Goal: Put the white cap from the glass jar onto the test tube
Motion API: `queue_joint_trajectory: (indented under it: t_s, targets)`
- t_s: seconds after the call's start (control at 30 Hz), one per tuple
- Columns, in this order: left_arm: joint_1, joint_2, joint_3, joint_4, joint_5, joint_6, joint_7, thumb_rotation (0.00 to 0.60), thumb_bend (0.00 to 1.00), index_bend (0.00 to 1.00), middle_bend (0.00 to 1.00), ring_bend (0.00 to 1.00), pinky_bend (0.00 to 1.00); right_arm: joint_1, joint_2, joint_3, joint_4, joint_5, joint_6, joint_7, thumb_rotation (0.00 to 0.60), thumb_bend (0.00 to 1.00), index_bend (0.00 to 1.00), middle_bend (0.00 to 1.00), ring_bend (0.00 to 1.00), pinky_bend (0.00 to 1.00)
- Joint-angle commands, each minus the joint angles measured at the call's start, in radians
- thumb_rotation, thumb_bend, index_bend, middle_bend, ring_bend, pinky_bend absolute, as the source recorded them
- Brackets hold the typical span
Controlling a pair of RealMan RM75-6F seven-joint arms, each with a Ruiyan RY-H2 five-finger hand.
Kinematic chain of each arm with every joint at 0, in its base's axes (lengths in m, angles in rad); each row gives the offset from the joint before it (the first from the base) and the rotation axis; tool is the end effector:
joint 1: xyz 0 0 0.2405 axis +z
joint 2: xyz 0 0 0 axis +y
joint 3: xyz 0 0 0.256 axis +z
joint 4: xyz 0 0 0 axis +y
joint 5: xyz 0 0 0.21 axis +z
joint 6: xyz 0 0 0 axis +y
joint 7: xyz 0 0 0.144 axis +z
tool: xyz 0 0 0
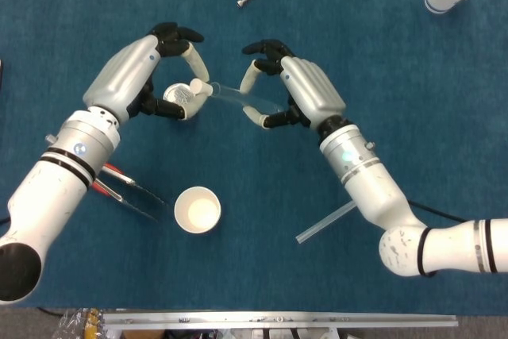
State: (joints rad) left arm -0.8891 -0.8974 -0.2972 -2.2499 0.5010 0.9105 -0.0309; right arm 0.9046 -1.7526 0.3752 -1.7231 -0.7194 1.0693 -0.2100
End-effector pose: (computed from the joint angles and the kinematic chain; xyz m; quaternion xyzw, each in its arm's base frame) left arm -0.0689 0.3048 0.1239 -0.5732 -0.6488 -0.4154 0.2790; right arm -0.0156 -0.3173 -0.0509 0.5834 -0.6091 0.4818 0.2377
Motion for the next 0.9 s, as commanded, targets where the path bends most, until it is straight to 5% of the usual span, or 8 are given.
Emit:
queue_joint_trajectory:
  t_s: [0.03, 0.9]
  targets:
    - [-0.001, -0.004, 0.000, 0.000, -0.001, 0.002, 0.000, 0.600, 0.32, 0.51, 0.17, 0.00, 0.02, -0.002, -0.002, 0.002, 0.002, 0.002, -0.002, 0.002, 0.600, 0.26, 0.64, 0.22, 0.09, 0.29]
    - [-0.007, -0.011, -0.002, 0.005, -0.014, 0.003, -0.002, 0.600, 0.32, 0.51, 0.17, 0.00, 0.02, -0.002, -0.019, 0.006, 0.006, 0.008, -0.016, -0.005, 0.600, 0.26, 0.64, 0.21, 0.09, 0.29]
